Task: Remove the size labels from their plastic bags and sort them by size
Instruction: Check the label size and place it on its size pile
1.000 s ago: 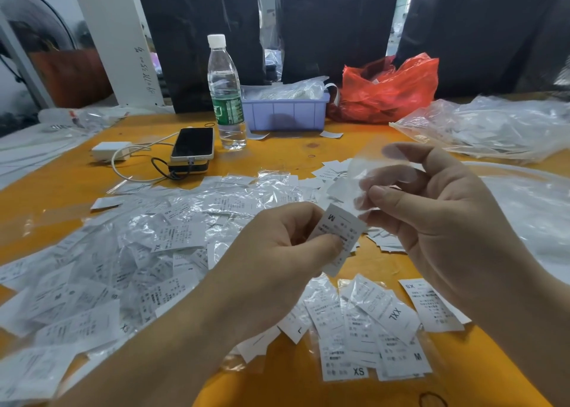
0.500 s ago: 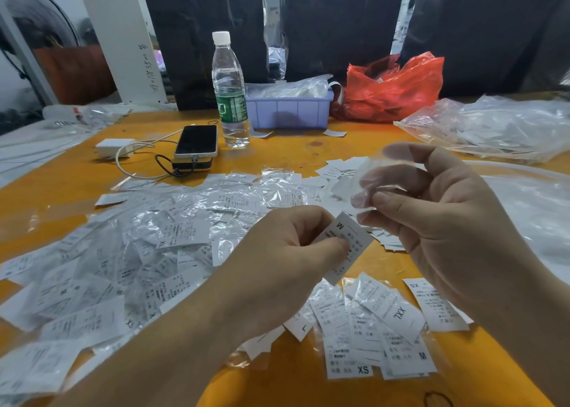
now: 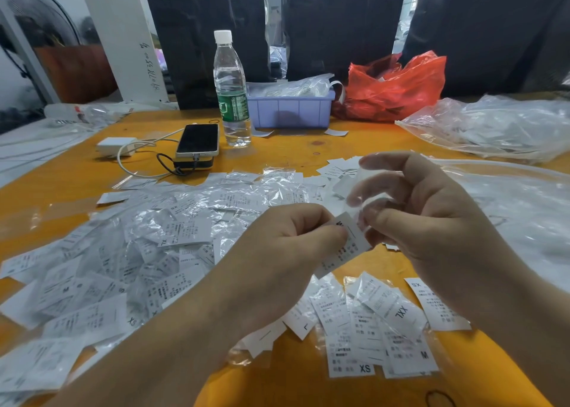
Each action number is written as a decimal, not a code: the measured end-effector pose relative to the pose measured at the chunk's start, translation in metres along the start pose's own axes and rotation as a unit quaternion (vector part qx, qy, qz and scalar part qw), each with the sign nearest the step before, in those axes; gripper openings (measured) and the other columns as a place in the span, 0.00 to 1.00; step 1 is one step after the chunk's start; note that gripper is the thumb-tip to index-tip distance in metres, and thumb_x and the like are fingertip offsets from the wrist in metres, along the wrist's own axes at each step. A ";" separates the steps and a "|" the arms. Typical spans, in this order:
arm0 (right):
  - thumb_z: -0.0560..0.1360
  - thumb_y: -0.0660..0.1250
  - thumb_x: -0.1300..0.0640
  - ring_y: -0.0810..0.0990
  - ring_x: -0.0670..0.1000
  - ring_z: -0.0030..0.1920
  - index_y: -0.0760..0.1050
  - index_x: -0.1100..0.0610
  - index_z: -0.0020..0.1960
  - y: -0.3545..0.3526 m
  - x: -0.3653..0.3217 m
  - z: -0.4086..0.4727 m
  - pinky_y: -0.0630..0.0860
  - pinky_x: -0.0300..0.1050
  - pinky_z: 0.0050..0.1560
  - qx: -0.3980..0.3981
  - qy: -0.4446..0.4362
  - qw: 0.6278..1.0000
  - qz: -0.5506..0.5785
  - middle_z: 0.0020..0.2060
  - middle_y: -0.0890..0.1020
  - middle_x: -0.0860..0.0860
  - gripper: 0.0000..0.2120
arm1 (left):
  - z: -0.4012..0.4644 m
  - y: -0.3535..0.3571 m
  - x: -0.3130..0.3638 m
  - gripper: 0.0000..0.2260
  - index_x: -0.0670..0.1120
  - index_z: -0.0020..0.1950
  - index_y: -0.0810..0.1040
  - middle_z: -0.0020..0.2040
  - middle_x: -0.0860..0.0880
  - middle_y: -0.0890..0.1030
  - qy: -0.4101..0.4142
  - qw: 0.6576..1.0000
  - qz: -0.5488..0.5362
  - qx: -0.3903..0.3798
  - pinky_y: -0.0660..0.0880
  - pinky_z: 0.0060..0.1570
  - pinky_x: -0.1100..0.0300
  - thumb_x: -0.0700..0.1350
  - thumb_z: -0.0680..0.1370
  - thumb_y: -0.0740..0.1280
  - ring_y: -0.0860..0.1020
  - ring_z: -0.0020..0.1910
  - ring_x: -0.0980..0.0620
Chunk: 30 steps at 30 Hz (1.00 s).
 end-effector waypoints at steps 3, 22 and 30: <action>0.75 0.60 0.75 0.80 0.49 0.34 0.73 0.54 0.58 0.001 0.000 -0.001 0.77 0.43 0.34 -0.002 0.005 1.000 0.016 0.39 0.81 0.49 0.20 | 0.000 0.001 -0.001 0.15 0.46 0.41 0.80 0.32 0.55 0.76 -0.019 0.999 0.021 -0.018 0.67 0.30 0.65 0.56 0.70 0.62 0.69 0.29 0.58; 0.67 0.66 0.68 0.79 0.50 0.33 0.72 0.53 0.59 0.003 -0.002 -0.003 0.74 0.42 0.32 -0.019 0.004 1.000 0.012 0.39 0.81 0.52 0.22 | 0.002 -0.009 -0.001 0.13 0.48 0.42 0.81 0.30 0.56 0.77 -0.031 0.999 0.004 0.020 0.66 0.27 0.67 0.55 0.69 0.64 0.70 0.27 0.59; 0.69 0.68 0.77 0.76 0.50 0.32 0.73 0.54 0.59 0.002 -0.004 -0.001 0.72 0.43 0.32 0.002 0.025 0.999 0.029 0.37 0.80 0.52 0.25 | 0.002 -0.010 -0.002 0.10 0.49 0.41 0.82 0.31 0.53 0.76 -0.022 0.998 -0.046 0.026 0.65 0.26 0.63 0.53 0.69 0.65 0.68 0.29 0.52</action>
Point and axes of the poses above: each hand's wrist, its own z-axis towards the middle knuckle, its own y-axis out of the palm, x = y × z, the point moved 2 cm from there along z, towards the middle knuckle
